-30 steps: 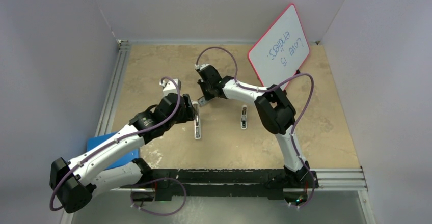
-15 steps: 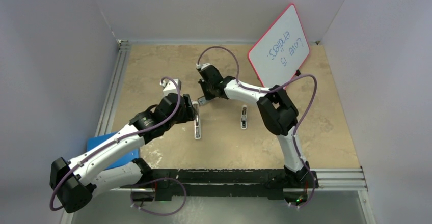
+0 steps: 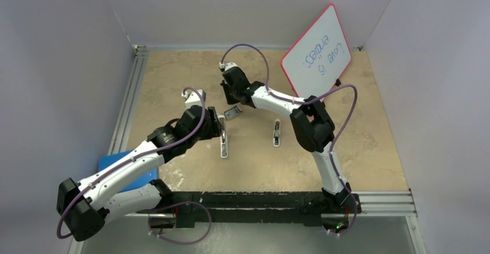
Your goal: Load the staples into the stapler
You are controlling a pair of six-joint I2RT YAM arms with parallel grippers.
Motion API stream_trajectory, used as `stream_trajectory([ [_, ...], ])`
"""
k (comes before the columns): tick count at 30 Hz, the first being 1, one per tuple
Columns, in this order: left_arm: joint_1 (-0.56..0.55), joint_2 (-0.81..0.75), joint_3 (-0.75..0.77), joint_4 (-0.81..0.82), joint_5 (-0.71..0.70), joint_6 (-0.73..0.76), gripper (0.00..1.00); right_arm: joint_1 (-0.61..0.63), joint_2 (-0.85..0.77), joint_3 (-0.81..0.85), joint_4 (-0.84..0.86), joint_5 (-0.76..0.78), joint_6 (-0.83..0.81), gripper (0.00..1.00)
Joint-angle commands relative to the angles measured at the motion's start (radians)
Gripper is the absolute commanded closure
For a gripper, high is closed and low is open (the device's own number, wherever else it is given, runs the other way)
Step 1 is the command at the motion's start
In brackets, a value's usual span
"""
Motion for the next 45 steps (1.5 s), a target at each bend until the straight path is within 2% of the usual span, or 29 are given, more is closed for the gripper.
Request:
stream_trajectory([
  [1,0.006,-0.004,0.004,0.028,-0.002,0.012,0.47,-0.003,0.076,0.112,-0.027,0.057,-0.023,0.86],
  [7,0.006,-0.003,0.005,0.026,-0.001,0.009,0.47,-0.01,0.091,0.092,-0.065,0.058,-0.039,0.85],
  [17,0.006,0.016,0.008,0.032,0.019,0.001,0.47,-0.01,-0.031,-0.147,-0.071,0.073,-0.004,0.85],
  [23,0.006,0.016,0.008,0.03,0.023,-0.002,0.48,-0.01,-0.107,-0.248,-0.05,0.0,0.043,0.84],
  [27,0.006,0.015,0.008,0.029,0.023,-0.002,0.47,-0.009,-0.158,-0.299,-0.007,-0.075,0.028,0.78],
  [34,0.006,0.002,0.005,0.022,0.017,-0.002,0.48,-0.008,-0.21,-0.261,0.013,0.028,0.003,0.75],
  [38,0.006,-0.014,0.002,0.009,-0.005,-0.018,0.48,0.003,-0.229,-0.279,0.057,-0.033,-0.024,0.68],
  [45,0.006,-0.029,0.009,-0.058,-0.077,-0.085,0.48,0.025,-0.214,-0.282,0.065,-0.071,-0.049,0.65],
])
